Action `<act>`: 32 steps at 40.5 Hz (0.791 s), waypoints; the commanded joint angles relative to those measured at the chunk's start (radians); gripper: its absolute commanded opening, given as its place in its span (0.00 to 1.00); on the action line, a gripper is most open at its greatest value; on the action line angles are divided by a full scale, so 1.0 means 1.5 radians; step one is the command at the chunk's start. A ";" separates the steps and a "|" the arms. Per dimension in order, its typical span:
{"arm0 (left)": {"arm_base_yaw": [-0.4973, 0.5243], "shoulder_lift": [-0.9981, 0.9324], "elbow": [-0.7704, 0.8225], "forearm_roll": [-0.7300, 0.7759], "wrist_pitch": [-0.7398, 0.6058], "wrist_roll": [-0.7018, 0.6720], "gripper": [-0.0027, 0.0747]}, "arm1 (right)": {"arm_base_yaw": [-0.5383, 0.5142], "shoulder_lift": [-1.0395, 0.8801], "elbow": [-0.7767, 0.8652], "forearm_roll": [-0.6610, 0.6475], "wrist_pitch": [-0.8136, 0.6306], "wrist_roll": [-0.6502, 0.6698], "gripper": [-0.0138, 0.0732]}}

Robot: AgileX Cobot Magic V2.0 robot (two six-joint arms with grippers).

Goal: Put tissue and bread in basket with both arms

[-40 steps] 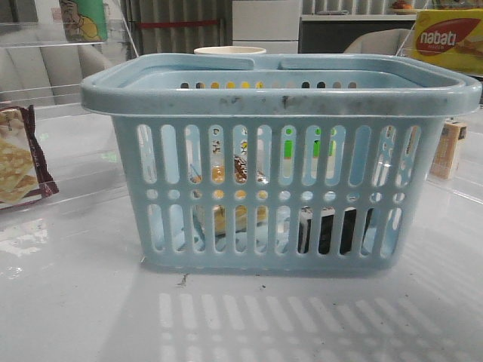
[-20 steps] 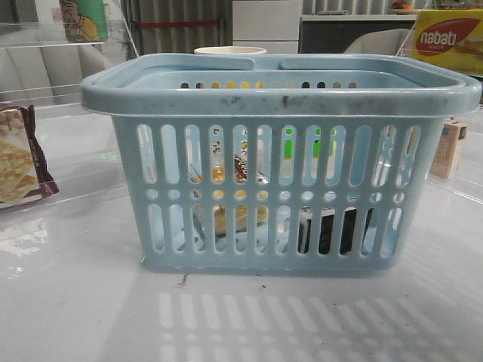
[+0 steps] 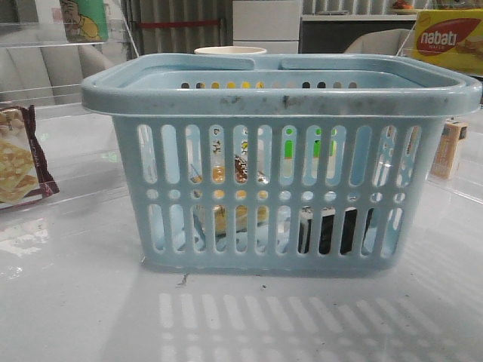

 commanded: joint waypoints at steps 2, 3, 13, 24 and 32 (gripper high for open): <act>0.001 -0.011 0.000 -0.007 -0.060 0.001 0.16 | -0.047 -0.044 0.018 -0.009 -0.077 -0.009 0.22; 0.001 -0.011 0.000 -0.007 -0.060 0.001 0.16 | -0.058 -0.057 0.031 -0.009 -0.099 -0.009 0.22; 0.001 -0.011 0.000 -0.007 -0.058 0.001 0.16 | -0.262 -0.268 0.276 -0.009 -0.352 -0.009 0.22; 0.001 -0.011 0.000 -0.007 -0.058 0.001 0.16 | -0.329 -0.460 0.503 0.030 -0.507 -0.008 0.22; 0.001 -0.011 0.000 -0.007 -0.058 0.001 0.16 | -0.328 -0.492 0.544 0.035 -0.525 -0.008 0.22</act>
